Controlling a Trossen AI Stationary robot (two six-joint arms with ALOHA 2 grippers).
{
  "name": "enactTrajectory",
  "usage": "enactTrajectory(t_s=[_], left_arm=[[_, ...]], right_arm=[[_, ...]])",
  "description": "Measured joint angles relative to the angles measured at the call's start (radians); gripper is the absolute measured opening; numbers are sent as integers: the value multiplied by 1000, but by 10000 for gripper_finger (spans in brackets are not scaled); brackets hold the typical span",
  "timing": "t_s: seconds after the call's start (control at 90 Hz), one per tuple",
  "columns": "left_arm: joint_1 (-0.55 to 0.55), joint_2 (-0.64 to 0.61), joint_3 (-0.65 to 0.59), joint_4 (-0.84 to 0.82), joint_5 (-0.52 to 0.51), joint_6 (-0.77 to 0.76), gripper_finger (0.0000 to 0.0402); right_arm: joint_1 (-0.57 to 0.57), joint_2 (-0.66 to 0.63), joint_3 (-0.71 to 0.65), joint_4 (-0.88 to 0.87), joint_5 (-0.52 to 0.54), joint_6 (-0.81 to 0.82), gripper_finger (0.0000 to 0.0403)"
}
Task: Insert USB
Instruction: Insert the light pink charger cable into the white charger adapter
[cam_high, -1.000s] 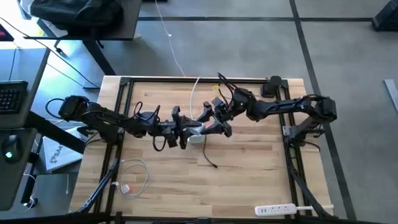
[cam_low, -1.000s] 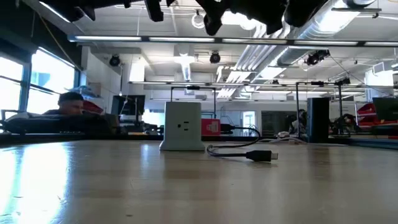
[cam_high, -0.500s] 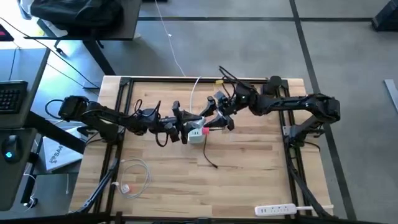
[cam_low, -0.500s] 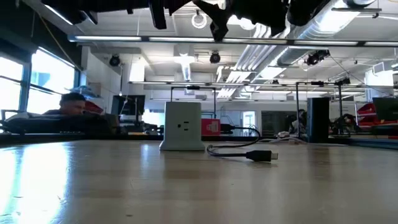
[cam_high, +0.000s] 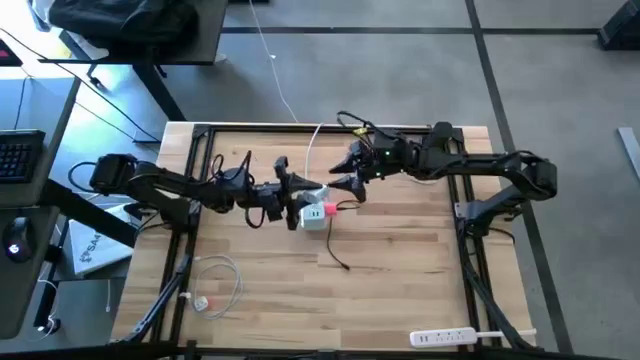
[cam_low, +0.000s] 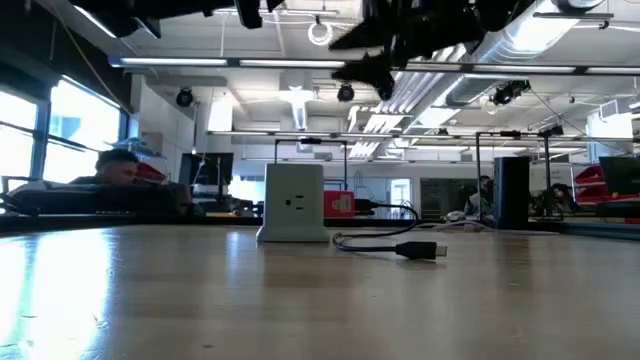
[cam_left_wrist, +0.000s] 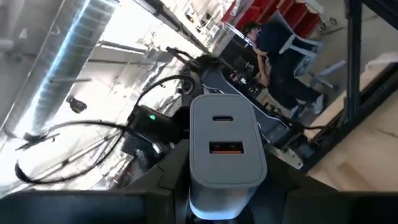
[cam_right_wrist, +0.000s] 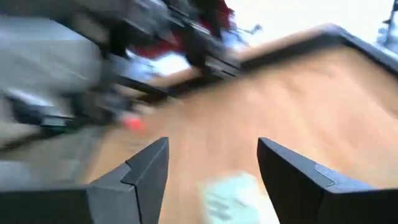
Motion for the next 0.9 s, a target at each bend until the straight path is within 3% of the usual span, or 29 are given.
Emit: enactTrajectory(t_s=[0.156,0.267,0.378,0.544,0.9], left_arm=[[51,-14,0,-77,-6,-124,99],[102,-18,3,-116,9,-230,99],[152,-18,26,-226,41,-330,99],[203,-17,48,-323,129,-497,98],[233,-17,48,-364,122,-552,100]], right_arm=[[-38,1,0,-263,335,-23,186],[-104,2,0,-444,454,71,171],[-185,2,-2,-565,485,127,155],[-303,12,-3,-644,561,83,136],[-465,174,-3,-635,458,35,121]])
